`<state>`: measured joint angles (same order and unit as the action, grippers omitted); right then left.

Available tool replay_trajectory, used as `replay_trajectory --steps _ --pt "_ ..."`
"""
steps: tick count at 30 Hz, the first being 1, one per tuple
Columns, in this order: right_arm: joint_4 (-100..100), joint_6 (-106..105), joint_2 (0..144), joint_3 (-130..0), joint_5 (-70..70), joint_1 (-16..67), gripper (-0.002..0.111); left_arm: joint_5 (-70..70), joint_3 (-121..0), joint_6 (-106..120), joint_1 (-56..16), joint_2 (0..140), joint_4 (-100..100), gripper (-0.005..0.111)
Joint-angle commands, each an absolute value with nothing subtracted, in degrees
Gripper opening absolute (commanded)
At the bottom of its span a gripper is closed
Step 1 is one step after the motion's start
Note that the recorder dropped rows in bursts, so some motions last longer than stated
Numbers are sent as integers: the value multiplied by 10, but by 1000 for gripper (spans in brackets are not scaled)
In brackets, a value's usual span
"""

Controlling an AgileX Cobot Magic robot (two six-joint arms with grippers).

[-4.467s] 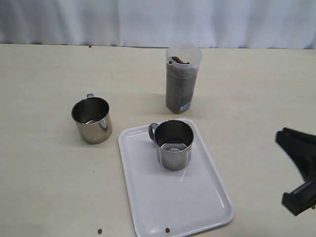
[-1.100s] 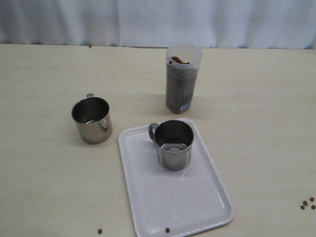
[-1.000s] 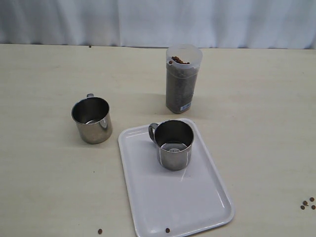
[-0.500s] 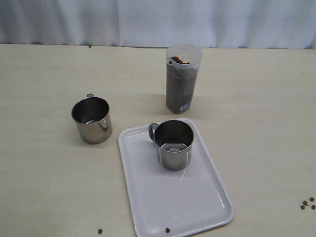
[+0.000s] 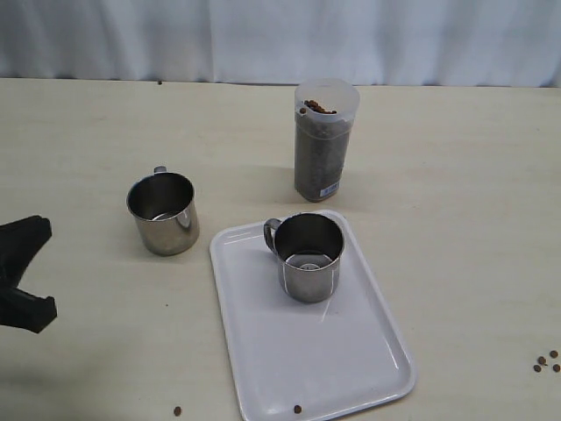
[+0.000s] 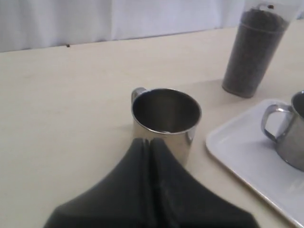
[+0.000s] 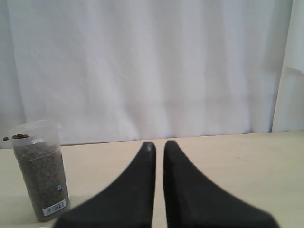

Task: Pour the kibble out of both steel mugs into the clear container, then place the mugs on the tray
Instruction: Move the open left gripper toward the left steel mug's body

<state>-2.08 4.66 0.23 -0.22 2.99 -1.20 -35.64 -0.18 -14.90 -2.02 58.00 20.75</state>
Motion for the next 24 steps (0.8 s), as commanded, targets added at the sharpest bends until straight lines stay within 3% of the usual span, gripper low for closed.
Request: replay_trajectory --steps 1,3,15,24 --pt "-19 43 0 0 30 -13 5 -420 0 -131 -21 669 224 1" --pt "-19 43 0 0 30 -13 5 -436 0 -119 -21 704 233 6" --pt "-19 43 0 0 30 -13 5 -516 -59 -19 -21 882 235 62" --pt "-19 43 0 0 30 -13 5 -516 -137 46 -21 1003 283 66"
